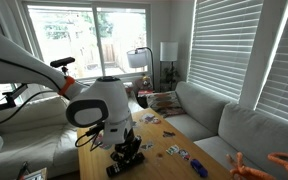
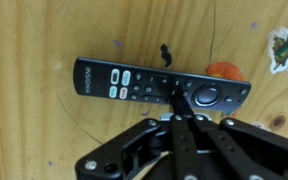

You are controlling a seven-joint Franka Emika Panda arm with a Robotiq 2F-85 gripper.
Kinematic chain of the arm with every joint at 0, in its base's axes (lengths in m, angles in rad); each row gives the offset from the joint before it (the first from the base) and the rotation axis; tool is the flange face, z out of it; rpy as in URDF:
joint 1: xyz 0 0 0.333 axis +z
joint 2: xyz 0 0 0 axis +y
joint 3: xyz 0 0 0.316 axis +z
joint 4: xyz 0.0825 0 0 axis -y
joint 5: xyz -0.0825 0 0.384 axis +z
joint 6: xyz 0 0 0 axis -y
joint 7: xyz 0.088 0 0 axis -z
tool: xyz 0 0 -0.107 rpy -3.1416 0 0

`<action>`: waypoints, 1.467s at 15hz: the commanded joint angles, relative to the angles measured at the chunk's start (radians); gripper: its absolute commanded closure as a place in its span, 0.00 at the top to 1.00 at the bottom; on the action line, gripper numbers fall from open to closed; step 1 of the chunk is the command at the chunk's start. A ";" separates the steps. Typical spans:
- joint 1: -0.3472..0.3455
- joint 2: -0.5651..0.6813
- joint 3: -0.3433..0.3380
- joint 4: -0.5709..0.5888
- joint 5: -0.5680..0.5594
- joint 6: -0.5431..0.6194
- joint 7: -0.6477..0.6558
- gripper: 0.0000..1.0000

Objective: Press a button on the black remote

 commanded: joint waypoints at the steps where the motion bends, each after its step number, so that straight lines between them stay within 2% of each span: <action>1: 0.021 0.013 -0.018 0.011 0.000 0.008 -0.007 0.00; 8: 0.026 -0.017 -0.013 0.006 -0.003 -0.005 -0.002 0.00; 9: 0.026 -0.022 -0.012 0.005 -0.005 -0.007 0.003 0.26; 11: 0.029 -0.031 -0.011 0.001 -0.008 -0.008 0.001 0.32; 14: 0.026 -0.053 -0.007 -0.004 -0.033 -0.017 -0.006 0.53; 20: 0.040 -0.138 -0.011 -0.022 -0.080 -0.082 -0.260 0.94; 22: 0.041 -0.169 -0.005 -0.026 -0.102 -0.120 -0.345 1.00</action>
